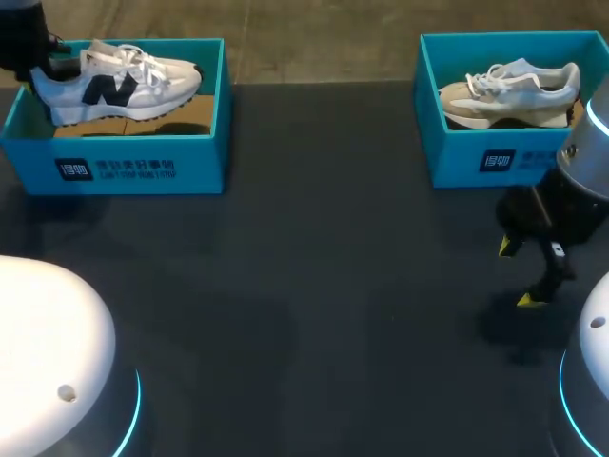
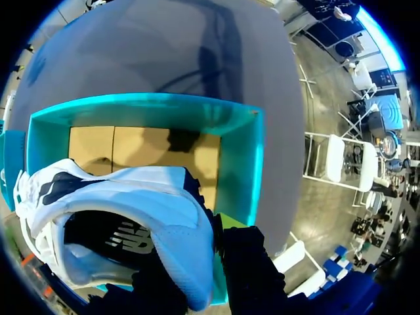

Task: Take the shoe out of the shoebox, open the shoe tongue, remove and reinsert the insole, then place the shoe into the shoebox

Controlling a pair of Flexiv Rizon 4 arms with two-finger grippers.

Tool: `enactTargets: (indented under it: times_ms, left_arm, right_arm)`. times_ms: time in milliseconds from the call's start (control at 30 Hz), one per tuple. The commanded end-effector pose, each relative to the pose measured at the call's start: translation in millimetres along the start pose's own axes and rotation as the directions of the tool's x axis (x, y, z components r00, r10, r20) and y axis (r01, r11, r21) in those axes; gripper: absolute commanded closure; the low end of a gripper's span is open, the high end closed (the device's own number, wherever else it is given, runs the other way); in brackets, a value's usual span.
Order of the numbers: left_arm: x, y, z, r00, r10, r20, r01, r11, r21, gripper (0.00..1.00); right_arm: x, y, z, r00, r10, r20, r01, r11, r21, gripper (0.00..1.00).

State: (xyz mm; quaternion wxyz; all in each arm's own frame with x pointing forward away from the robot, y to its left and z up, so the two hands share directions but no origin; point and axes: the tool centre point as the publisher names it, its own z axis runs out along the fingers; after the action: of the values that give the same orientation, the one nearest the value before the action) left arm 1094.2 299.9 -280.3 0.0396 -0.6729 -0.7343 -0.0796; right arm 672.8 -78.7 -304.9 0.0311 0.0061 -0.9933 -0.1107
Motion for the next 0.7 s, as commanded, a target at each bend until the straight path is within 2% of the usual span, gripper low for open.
enactTargets:
  times_ms: [33,333,700]
  left_arm:
    - [-4.8,-2,9,1.000,0.012,-0.010,-0.012,1.000,-0.002,1.00]
    - [-6.5,-16,13,0.999,0.035,-0.008,-0.035,0.999,-0.010,1.00]
    - [2.3,-23,13,1.000,0.026,-0.018,-0.026,1.000,-0.015,1.00]
  right_arm:
    - [0.9,0.1,0,1.000,0.001,0.002,-0.001,1.000,0.002,0.00]
    - [0.9,0.1,0,1.000,0.001,0.002,-0.001,1.000,0.002,0.00]
    - [0.9,0.1,0,1.000,0.001,0.002,-0.001,1.000,0.002,0.00]
